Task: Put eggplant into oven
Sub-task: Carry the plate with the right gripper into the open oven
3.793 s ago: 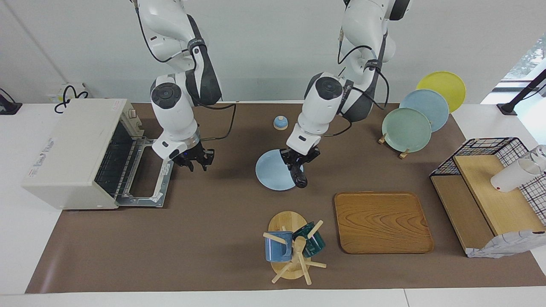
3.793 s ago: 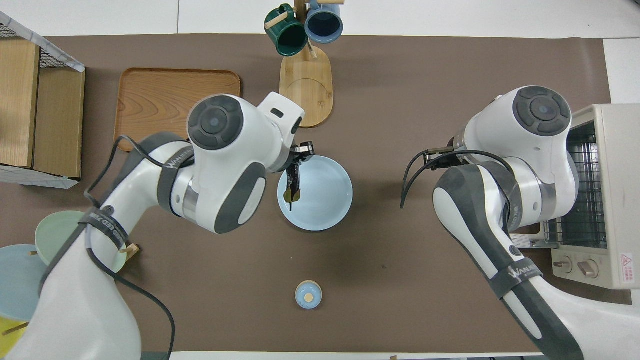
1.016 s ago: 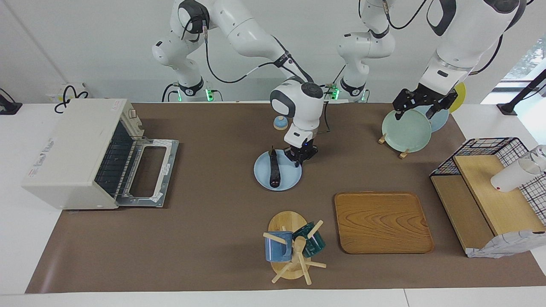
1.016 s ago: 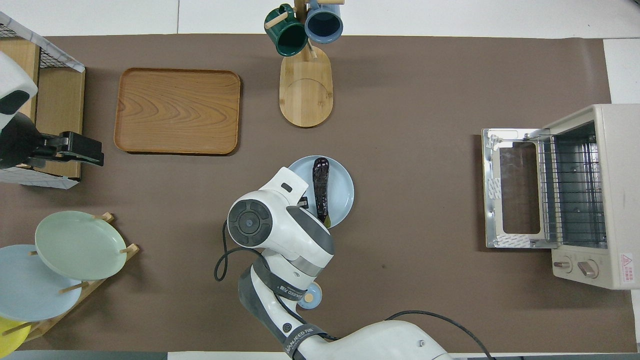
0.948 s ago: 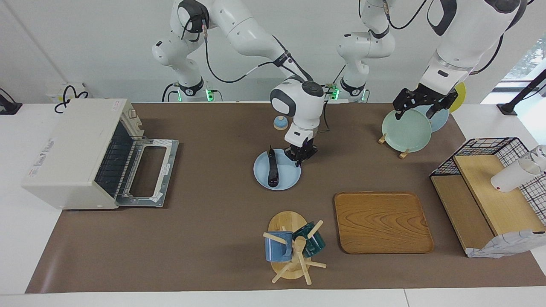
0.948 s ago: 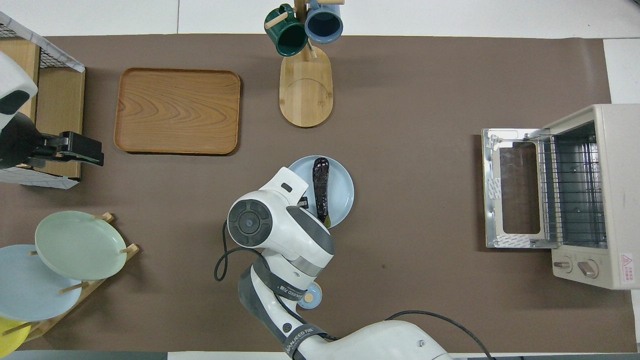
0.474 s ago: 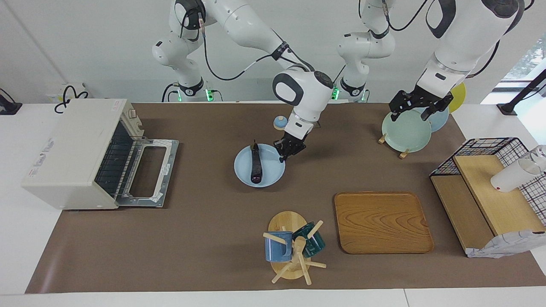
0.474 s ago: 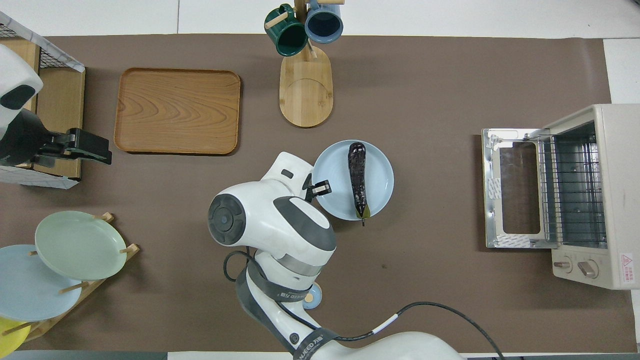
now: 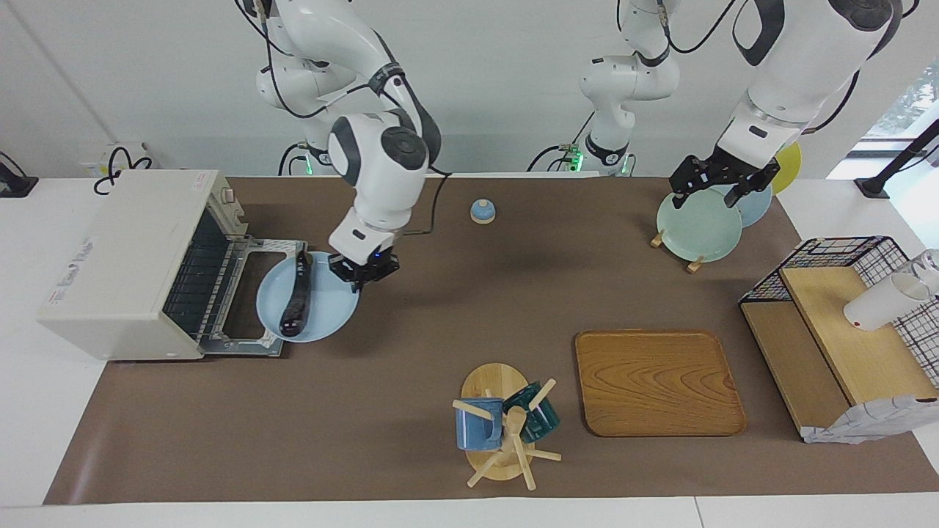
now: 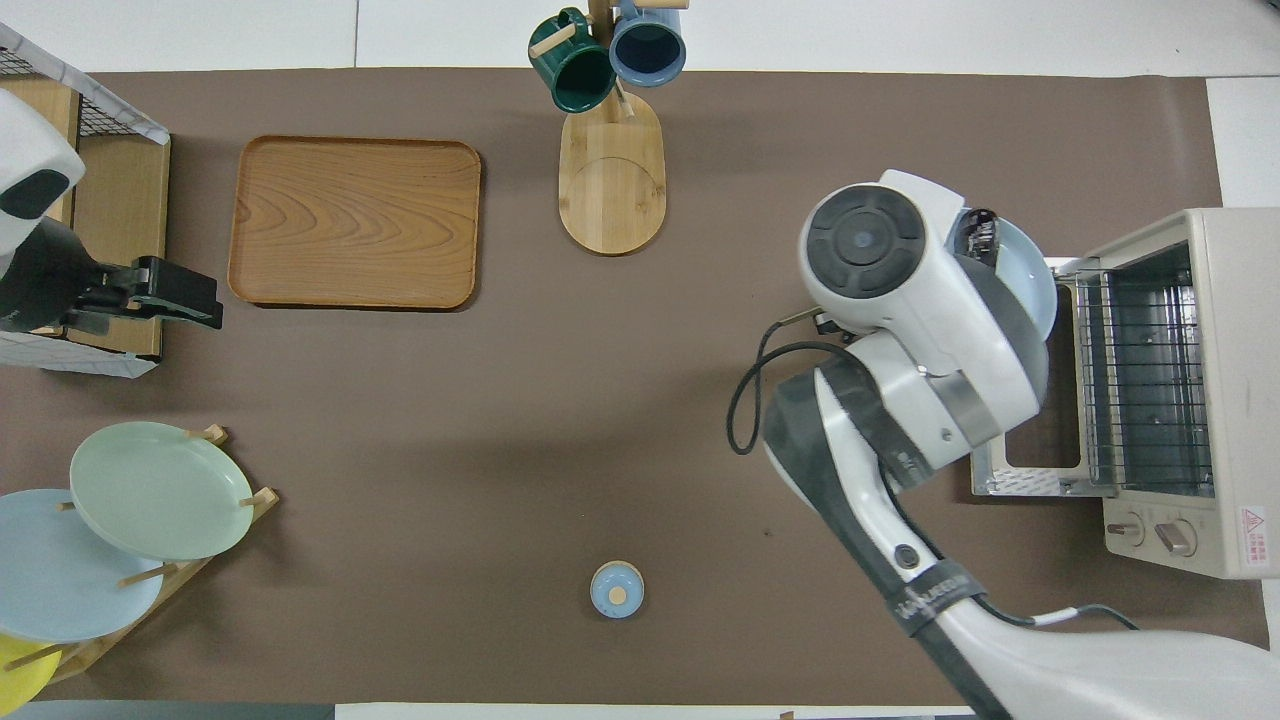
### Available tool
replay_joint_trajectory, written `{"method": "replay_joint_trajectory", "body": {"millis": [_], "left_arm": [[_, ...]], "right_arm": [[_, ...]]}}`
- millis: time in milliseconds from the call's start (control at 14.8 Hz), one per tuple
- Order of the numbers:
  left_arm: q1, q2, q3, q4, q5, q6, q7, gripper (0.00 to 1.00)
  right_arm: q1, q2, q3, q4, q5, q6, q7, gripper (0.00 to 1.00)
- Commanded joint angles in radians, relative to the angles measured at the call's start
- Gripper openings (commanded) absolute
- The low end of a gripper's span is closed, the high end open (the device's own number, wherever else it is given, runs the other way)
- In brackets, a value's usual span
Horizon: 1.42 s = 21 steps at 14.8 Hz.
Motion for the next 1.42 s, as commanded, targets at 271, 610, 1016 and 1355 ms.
{"method": "replay_joint_trajectory", "body": {"millis": [271,610,1016,1355], "left_arm": [[0.029,0.003,-0.016,0.017,-0.003,-0.02,-0.006,1.0],[0.034,0.001,-0.016,0.015,-0.004,-0.015,-0.006,1.0],[0.033,-0.002,-0.016,0.001,-0.006,-0.009,-0.009,1.0],[0.033,-0.002,-0.015,0.001,-0.006,-0.009,-0.009,1.0]], "right_arm": [[-0.251,-0.223,0.02,-0.308,0.01,0.149,-0.206,0.0],[-0.354,-0.227,0.019,-0.325,0.113,0.16,-0.318,0.0],[-0.414,-0.256,0.019,-0.42,0.186,0.241,-0.318,0.0],[-0.437,-0.263,0.019,-0.444,0.203,0.261,-0.378,0.22]]}}
